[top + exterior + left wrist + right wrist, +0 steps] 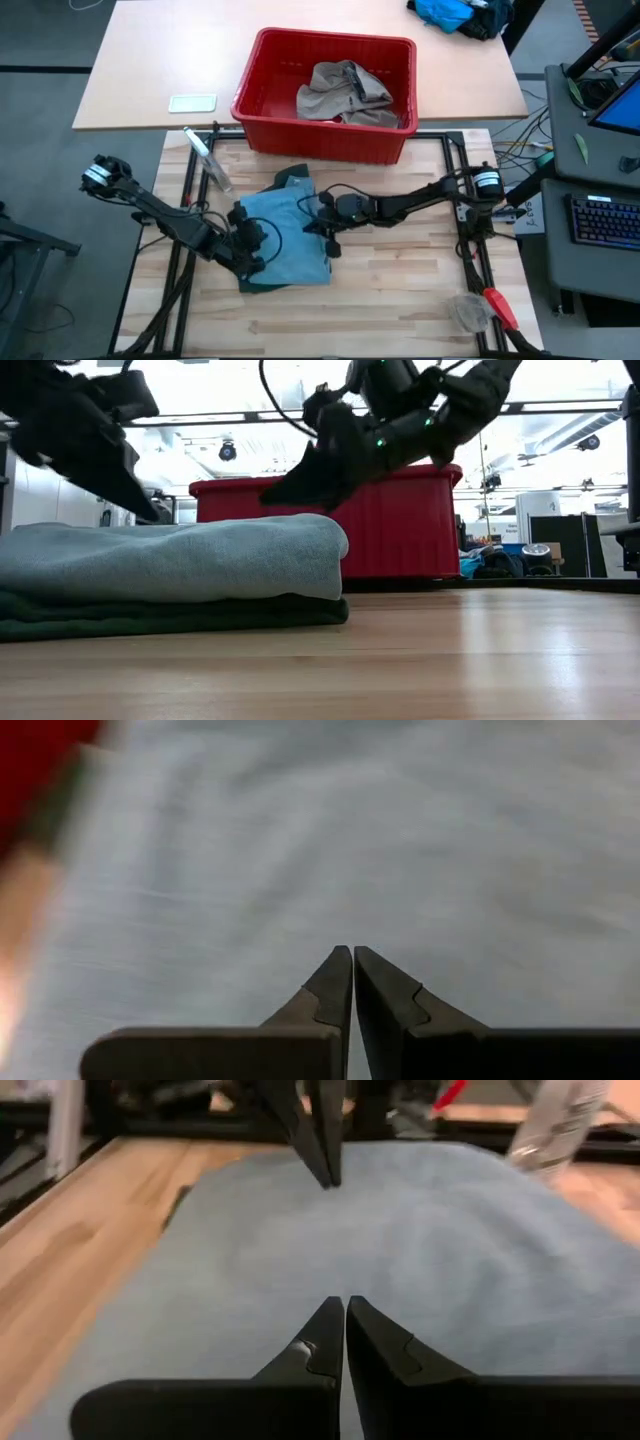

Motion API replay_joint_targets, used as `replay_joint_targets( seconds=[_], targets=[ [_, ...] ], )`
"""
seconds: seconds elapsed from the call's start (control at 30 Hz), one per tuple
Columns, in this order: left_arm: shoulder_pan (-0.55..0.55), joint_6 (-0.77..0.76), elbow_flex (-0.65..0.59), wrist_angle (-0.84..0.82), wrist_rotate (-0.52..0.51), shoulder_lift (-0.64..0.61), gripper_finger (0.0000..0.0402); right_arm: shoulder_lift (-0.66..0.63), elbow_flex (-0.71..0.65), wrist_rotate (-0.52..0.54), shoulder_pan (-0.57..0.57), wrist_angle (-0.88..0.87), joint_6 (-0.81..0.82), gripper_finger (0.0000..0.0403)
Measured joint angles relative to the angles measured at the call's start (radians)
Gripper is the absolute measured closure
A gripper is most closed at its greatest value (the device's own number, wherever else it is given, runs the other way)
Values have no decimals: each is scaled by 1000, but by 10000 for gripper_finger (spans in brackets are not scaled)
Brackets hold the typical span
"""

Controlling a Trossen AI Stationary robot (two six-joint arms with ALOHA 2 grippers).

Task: Fold Laundry from Bin
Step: Stack the blue jeans on top of the green polo shirt

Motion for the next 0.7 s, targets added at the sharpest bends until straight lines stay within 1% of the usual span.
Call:
replay_joint_targets(
  seconds=[0.07,0.1,0.27,0.4,0.5,0.7],
  targets=[
    [-20,-10,13,-2,77,6,402,-13,0,-4,24,-38,-7,394],
    [-34,-25,16,0,93,10,401,-15,0,-6,38,-57,-14,394],
    [-111,-123,11,0,96,40,401,12,-2,-11,101,-105,-35,394],
    [-154,-214,0,6,94,94,402,62,-6,9,112,-103,-11,394],
    [-169,-268,-13,10,92,147,402,95,-6,40,110,-86,7,394],
    [-171,-311,-18,16,90,229,402,127,-5,42,98,-73,33,394]
  ],
)
